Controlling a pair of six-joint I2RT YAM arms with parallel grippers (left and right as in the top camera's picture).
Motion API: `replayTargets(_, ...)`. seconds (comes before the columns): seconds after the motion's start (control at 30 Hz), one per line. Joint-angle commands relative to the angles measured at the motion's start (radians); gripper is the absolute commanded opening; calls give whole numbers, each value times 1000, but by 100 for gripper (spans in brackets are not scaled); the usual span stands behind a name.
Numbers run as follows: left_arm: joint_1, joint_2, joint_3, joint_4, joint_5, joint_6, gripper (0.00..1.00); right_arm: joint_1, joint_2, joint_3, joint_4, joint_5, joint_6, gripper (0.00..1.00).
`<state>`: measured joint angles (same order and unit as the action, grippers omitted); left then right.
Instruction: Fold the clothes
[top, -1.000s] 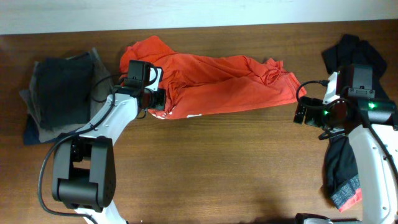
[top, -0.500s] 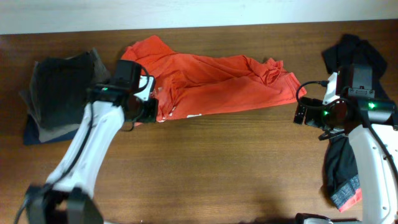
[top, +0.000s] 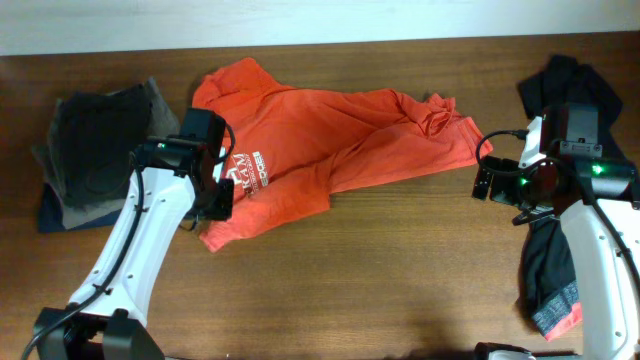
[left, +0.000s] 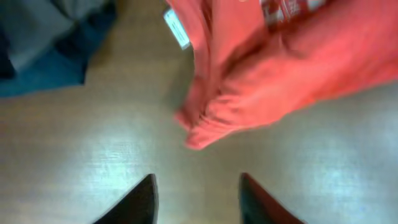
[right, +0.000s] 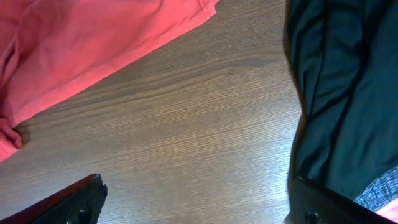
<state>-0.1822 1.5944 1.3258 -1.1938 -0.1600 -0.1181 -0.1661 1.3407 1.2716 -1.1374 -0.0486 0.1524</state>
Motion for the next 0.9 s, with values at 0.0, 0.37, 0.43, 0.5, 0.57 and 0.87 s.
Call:
replayTargets(0.0,2,0,-3,69,-39,-16,49,-5,-3,7,0,10,-6,99)
replayTargets(0.37,-36,21,-11,143,372,-17,42,-5,-3,7,0,9,-6,99)
replayTargets(0.43,-76,32,-35,143,373,-17,42,-5,-3,7,0,9,-6,99)
replayTargets(0.5,-111,45,-69,143,367,-17,43,-5,-3,7,0,9,-6,99)
replayTargets(0.57,-143,66,-115,143,311,-53,43,-5,-3,7,0,9,-6,99)
replayTargets(0.87,-161,98,-311,264,132,-309,44,-5,-1,5,0,9,-6,99)
